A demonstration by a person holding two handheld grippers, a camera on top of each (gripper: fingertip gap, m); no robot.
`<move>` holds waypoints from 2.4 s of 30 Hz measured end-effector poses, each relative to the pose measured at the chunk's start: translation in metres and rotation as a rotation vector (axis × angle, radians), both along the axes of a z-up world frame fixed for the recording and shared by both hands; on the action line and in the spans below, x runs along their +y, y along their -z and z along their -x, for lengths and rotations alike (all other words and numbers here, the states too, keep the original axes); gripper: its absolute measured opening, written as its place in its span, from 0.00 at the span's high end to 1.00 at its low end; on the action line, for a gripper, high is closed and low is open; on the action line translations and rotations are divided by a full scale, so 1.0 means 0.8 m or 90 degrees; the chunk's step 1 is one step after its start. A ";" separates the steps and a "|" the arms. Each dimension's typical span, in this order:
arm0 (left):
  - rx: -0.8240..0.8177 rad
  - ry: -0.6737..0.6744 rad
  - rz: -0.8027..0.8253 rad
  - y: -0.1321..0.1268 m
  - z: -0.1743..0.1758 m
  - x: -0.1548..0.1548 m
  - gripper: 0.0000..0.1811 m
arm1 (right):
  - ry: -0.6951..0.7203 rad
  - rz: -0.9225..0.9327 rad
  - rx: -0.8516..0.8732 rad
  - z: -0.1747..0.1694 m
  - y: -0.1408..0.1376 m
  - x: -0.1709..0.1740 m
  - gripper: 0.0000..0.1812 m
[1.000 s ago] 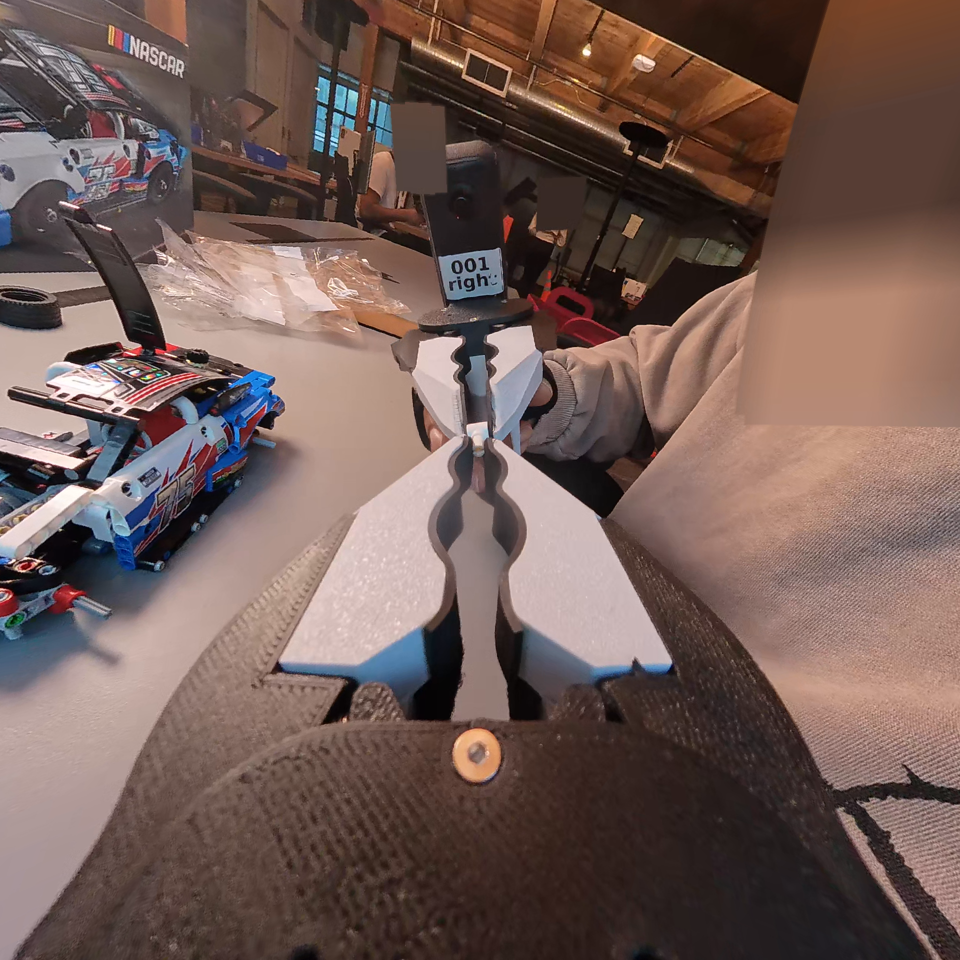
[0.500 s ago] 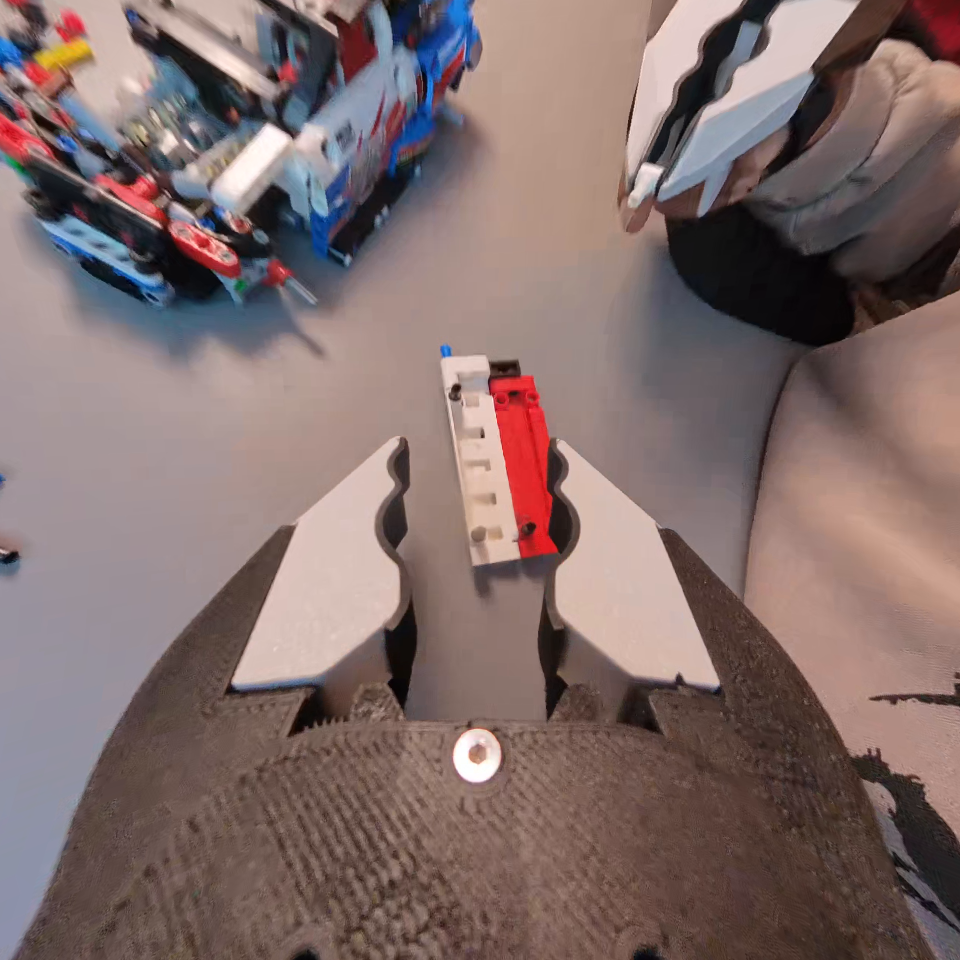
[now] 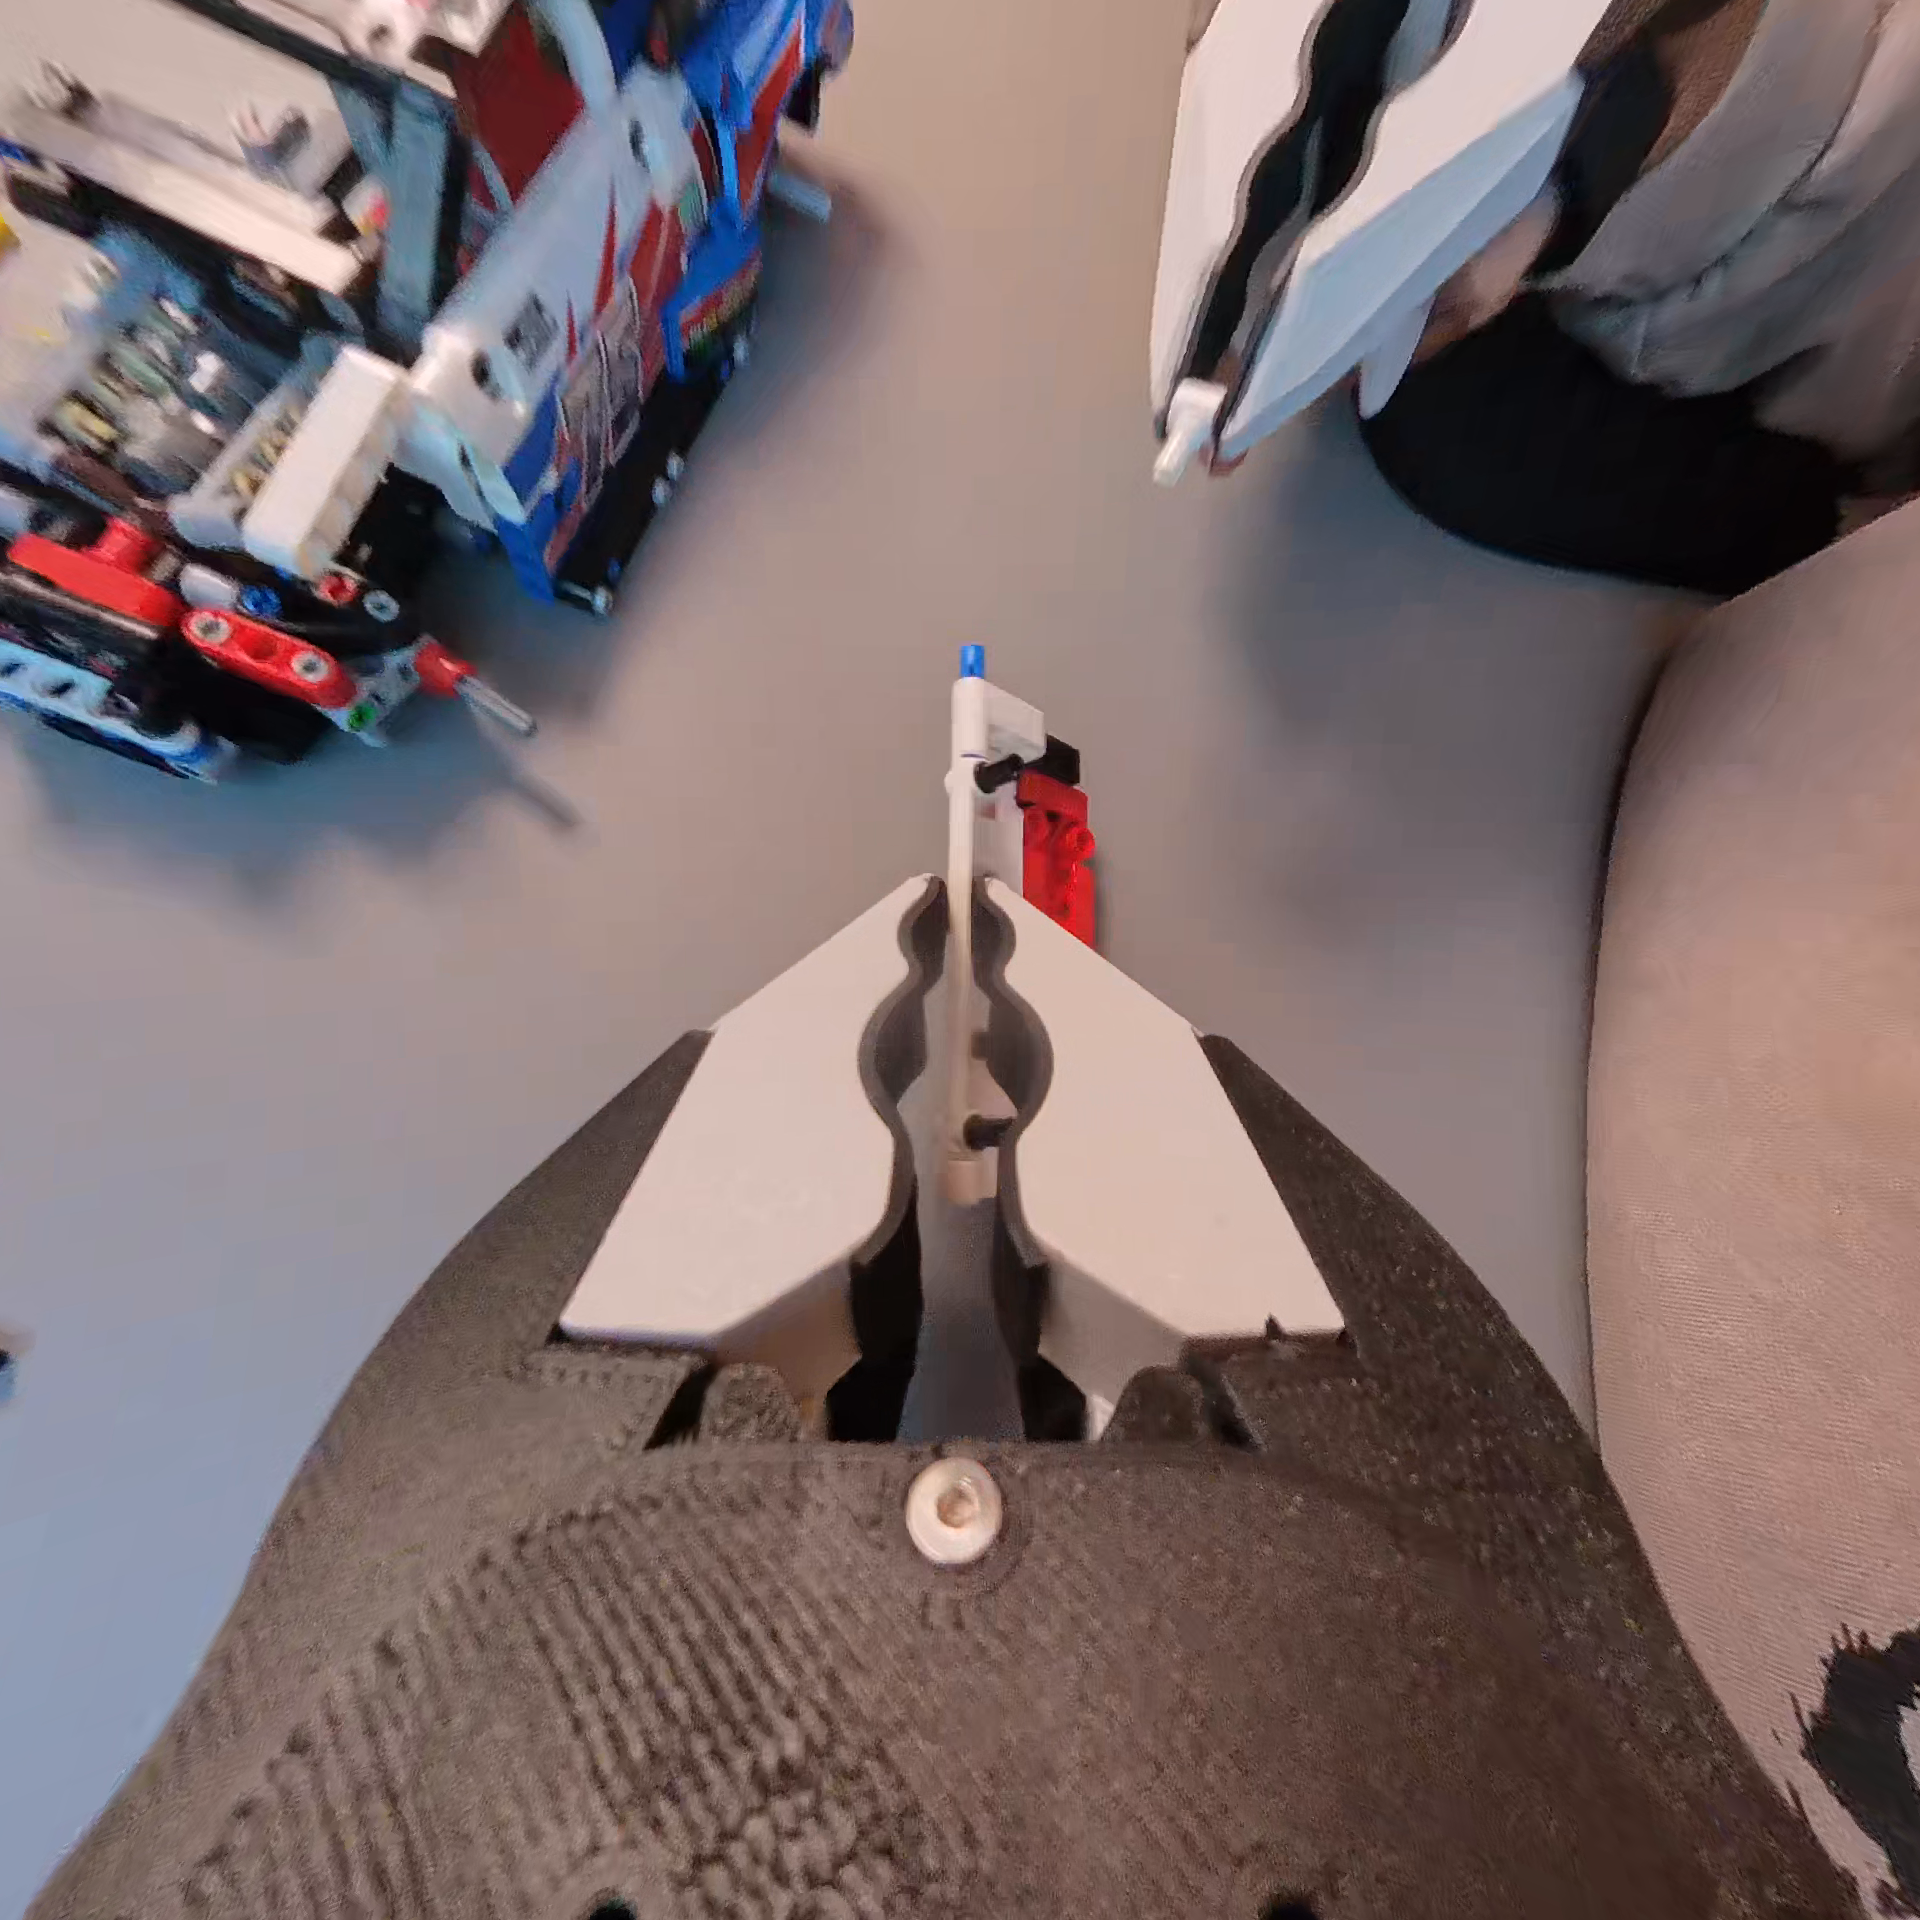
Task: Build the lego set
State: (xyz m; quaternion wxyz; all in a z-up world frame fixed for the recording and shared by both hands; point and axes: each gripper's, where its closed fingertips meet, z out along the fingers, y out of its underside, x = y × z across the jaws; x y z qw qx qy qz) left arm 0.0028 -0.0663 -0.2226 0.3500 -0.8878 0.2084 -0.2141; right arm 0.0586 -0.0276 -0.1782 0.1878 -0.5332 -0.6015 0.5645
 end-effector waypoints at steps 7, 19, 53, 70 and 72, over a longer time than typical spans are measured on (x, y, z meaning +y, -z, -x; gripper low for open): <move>-0.309 -0.006 -0.113 -0.089 -0.007 0.012 0.99 | -0.017 0.004 0.020 0.003 0.001 -0.006 0.98; -0.348 0.137 0.116 -0.117 -0.090 0.024 0.98 | -0.152 -0.045 0.223 0.022 -0.037 -0.097 0.97; -0.336 0.167 -0.017 -0.054 -0.058 -0.016 0.96 | -0.232 -0.055 -0.026 -0.029 -0.034 -0.025 0.98; -0.129 0.150 -0.027 -0.014 -0.074 -0.003 0.95 | -0.283 -0.230 -0.249 -0.002 -0.014 -0.028 0.98; -0.133 0.148 -0.029 -0.013 -0.074 -0.003 0.96 | -0.285 -0.237 -0.260 -0.002 -0.014 -0.028 0.98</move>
